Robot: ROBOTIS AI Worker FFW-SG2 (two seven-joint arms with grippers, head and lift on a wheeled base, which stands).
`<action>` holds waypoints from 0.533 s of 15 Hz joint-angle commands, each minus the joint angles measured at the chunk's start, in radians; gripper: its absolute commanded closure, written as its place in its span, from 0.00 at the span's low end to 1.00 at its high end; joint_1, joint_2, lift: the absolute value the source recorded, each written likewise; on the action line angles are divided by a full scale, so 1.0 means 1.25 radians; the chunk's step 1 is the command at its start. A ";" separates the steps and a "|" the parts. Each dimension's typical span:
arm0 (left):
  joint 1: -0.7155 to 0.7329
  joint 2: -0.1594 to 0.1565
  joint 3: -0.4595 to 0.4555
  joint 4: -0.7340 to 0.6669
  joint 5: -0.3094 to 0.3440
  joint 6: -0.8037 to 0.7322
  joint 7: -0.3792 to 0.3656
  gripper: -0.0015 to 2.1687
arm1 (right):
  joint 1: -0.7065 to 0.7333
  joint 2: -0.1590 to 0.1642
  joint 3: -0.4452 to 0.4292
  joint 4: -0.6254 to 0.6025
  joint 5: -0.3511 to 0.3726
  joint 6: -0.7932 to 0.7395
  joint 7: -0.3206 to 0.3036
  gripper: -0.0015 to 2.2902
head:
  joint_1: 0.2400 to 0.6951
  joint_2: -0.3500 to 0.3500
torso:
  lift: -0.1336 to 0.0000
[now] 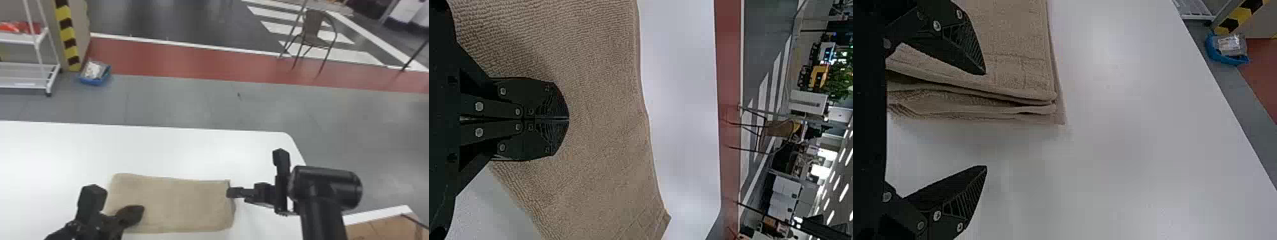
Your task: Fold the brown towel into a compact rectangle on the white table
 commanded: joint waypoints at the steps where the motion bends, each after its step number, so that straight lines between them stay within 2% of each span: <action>1: 0.000 -0.001 0.000 0.000 0.000 0.000 0.000 0.83 | -0.012 0.000 0.008 0.026 0.005 -0.015 -0.001 0.12 | 1.00 0.06 | 1.00; 6: 0.000 0.000 -0.001 0.000 0.000 0.010 -0.001 0.83 | -0.019 0.006 0.049 0.038 0.013 -0.008 -0.002 0.17 | 1.00 0.08 | 1.00; 8: 0.000 0.000 -0.002 0.000 -0.001 0.024 -0.001 0.83 | -0.023 0.007 0.060 0.041 0.012 -0.003 -0.002 0.23 | 1.00 0.09 | 1.00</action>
